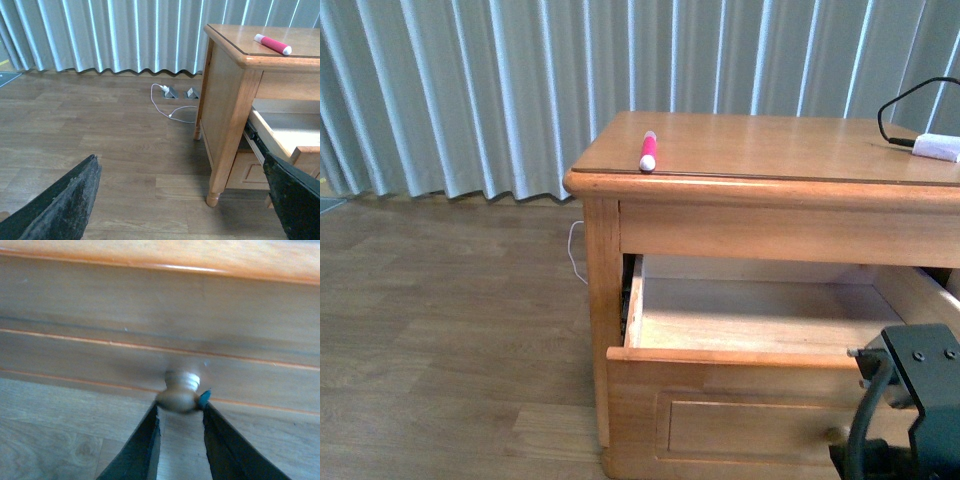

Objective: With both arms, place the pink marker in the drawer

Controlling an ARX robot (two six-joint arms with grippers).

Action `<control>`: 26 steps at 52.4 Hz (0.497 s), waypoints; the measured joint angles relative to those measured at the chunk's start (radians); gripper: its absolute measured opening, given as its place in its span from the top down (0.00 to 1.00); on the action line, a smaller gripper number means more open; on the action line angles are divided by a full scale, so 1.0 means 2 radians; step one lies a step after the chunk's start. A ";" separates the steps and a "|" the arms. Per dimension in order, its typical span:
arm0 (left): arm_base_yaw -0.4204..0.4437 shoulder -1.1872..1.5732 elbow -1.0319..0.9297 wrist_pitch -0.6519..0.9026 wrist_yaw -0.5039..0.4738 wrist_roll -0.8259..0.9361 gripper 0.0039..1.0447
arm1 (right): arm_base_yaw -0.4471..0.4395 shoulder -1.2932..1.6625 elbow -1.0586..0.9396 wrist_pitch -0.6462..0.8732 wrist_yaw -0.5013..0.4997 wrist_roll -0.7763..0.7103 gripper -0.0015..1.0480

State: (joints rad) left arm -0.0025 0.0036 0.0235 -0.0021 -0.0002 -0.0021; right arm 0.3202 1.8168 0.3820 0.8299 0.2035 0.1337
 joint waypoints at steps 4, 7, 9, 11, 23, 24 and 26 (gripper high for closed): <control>0.000 0.000 0.000 0.000 0.000 0.000 0.06 | -0.002 -0.028 -0.018 -0.015 0.025 0.003 0.63; 0.000 0.000 0.000 0.000 0.000 0.000 0.06 | -0.007 -0.060 -0.027 -0.038 0.029 0.008 0.55; 0.000 0.000 0.000 0.000 0.000 0.000 0.06 | -0.008 -0.084 -0.031 -0.059 0.027 0.011 0.50; 0.000 0.000 0.000 0.000 0.000 0.000 0.06 | -0.010 -0.121 -0.034 -0.091 0.020 0.014 0.43; 0.000 0.000 0.000 0.000 0.000 0.000 0.06 | -0.052 -0.367 -0.017 -0.315 -0.031 0.008 0.07; 0.000 0.000 0.000 0.000 0.000 0.000 0.06 | -0.056 -0.386 -0.013 -0.333 -0.036 0.006 0.07; 0.000 0.000 0.000 0.000 0.000 0.000 0.06 | -0.061 -0.414 -0.005 -0.360 -0.043 0.001 0.09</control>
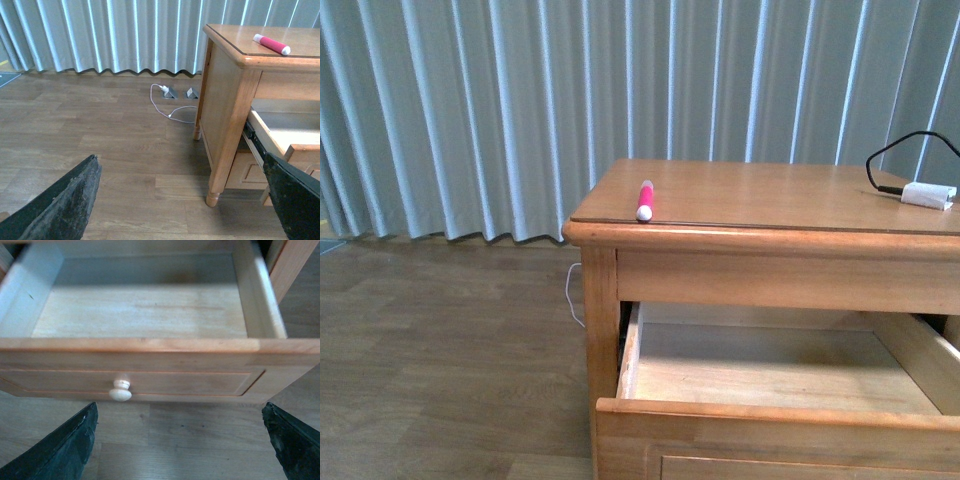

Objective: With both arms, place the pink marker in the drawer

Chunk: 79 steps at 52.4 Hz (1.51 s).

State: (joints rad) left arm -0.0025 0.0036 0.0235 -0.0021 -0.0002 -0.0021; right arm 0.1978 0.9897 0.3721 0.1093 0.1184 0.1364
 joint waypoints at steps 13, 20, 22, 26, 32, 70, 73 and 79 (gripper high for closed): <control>0.000 0.000 0.000 0.000 0.000 0.000 0.06 | -0.002 -0.126 0.051 -0.152 -0.045 -0.013 0.09; 0.000 0.000 0.000 0.000 0.000 0.000 0.06 | 0.023 -0.142 0.055 -0.191 -0.032 -0.012 0.09; 0.000 0.000 0.000 0.000 0.000 0.000 0.06 | 0.025 -0.143 0.055 -0.191 -0.032 -0.012 0.09; 0.000 0.000 0.000 0.000 0.000 0.000 0.06 | 0.027 -0.145 0.056 -0.192 -0.030 -0.012 0.09; 0.000 0.000 0.000 0.000 0.000 0.000 0.06 | 0.027 -0.145 0.055 -0.192 -0.029 -0.012 0.09; -0.174 0.646 0.287 0.314 -0.104 0.036 0.06 | 0.027 -0.145 0.056 -0.192 -0.029 -0.012 0.09; -0.179 0.694 0.334 0.307 -0.112 0.037 0.06 | 0.027 -0.145 0.056 -0.192 -0.029 -0.012 0.09; -0.186 0.768 0.420 0.289 -0.119 0.036 0.06 | 0.027 -0.145 0.055 -0.192 -0.029 -0.012 0.09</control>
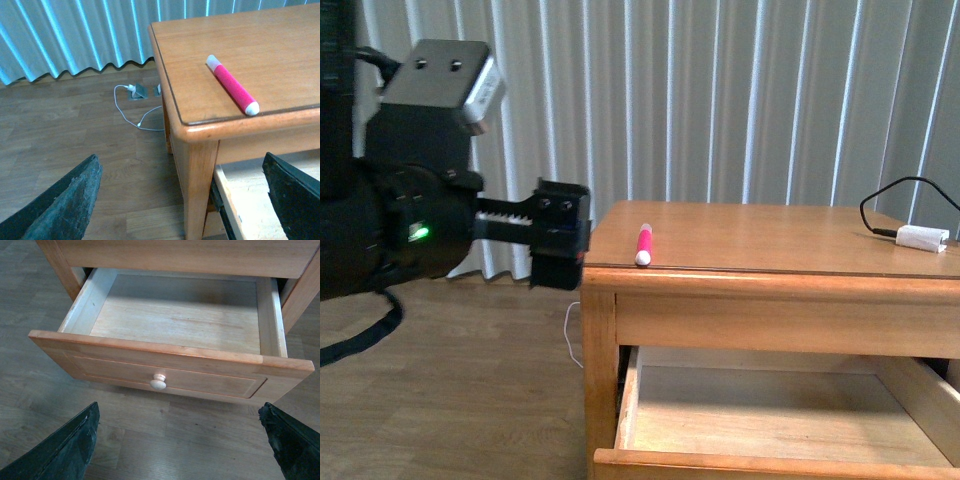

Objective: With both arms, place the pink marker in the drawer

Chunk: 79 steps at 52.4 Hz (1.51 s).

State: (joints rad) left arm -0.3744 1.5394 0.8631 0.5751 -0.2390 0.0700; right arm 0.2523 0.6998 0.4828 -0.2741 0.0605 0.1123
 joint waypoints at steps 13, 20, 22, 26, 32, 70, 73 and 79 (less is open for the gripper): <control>-0.018 0.138 0.185 -0.086 0.001 -0.044 0.06 | 0.000 0.000 0.000 0.000 0.000 0.000 0.09; -0.025 0.194 0.259 -0.123 -0.003 -0.049 0.06 | 0.000 0.000 0.000 0.000 0.000 0.000 0.09; -0.027 0.208 0.278 -0.133 -0.007 -0.048 0.06 | 0.000 0.000 0.000 0.000 0.000 0.000 0.09; -0.029 0.237 0.319 -0.156 -0.012 -0.048 0.06 | 0.000 0.000 0.000 0.000 0.000 0.000 0.09; -0.033 0.262 0.351 -0.175 -0.013 -0.046 0.06 | 0.000 0.000 0.000 0.000 0.000 0.000 0.09; -0.040 0.304 0.421 -0.242 -0.024 -0.024 0.24 | 0.000 0.000 0.000 0.000 0.000 0.000 0.09; -0.041 0.304 0.421 -0.242 -0.024 -0.020 0.33 | 0.000 0.000 0.000 0.000 0.000 0.000 0.09; -0.041 0.305 0.421 -0.242 -0.028 -0.011 0.48 | 0.000 0.000 0.000 0.000 0.000 0.000 0.09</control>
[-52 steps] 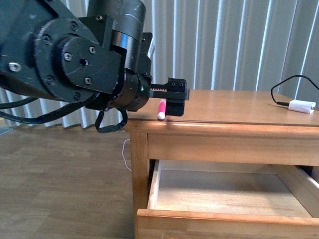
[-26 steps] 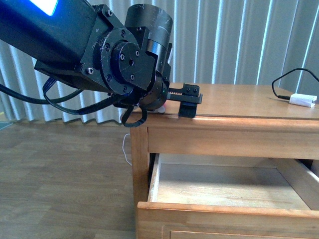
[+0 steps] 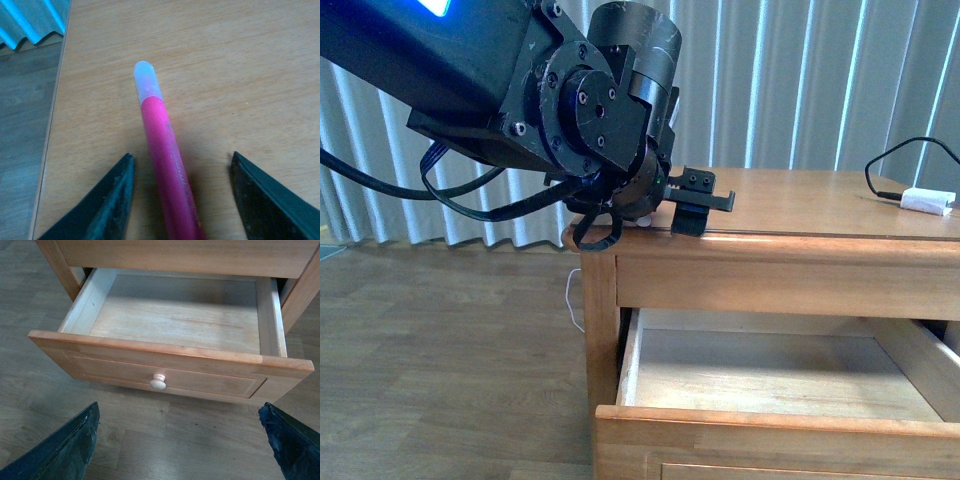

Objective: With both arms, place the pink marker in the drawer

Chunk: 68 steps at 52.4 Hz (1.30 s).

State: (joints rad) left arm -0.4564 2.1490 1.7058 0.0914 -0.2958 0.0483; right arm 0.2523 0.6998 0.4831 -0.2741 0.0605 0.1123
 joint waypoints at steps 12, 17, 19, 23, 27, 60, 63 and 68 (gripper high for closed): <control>0.006 0.001 0.000 0.001 0.010 0.010 0.82 | 0.000 0.000 0.000 0.000 0.000 0.000 0.09; 0.009 -0.002 -0.010 0.018 0.024 0.012 0.86 | 0.000 0.000 0.000 0.000 0.000 0.000 0.09; 0.010 -0.006 -0.019 0.029 0.032 0.015 0.86 | 0.000 0.000 0.000 0.000 0.000 0.000 0.09; 0.014 -0.020 -0.051 0.066 0.071 0.029 0.86 | 0.000 0.000 0.000 0.000 0.000 0.000 0.09; 0.018 -0.046 -0.099 0.110 0.127 0.053 0.86 | 0.000 0.000 0.000 0.000 0.000 0.000 0.09; -0.006 -0.104 -0.297 0.224 0.294 0.174 0.86 | 0.000 0.000 0.000 0.000 0.000 0.000 0.09; -0.014 -0.078 -0.291 0.228 0.281 0.175 0.86 | 0.000 0.000 0.000 0.000 0.000 0.000 0.09; -0.019 -0.048 -0.281 0.232 0.272 0.173 0.86 | 0.000 0.000 0.000 0.000 0.000 0.000 0.09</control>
State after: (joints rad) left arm -0.4950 2.0529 1.1446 0.5552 0.2478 0.3943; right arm 0.2523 0.6998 0.4828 -0.2745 0.0605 0.1123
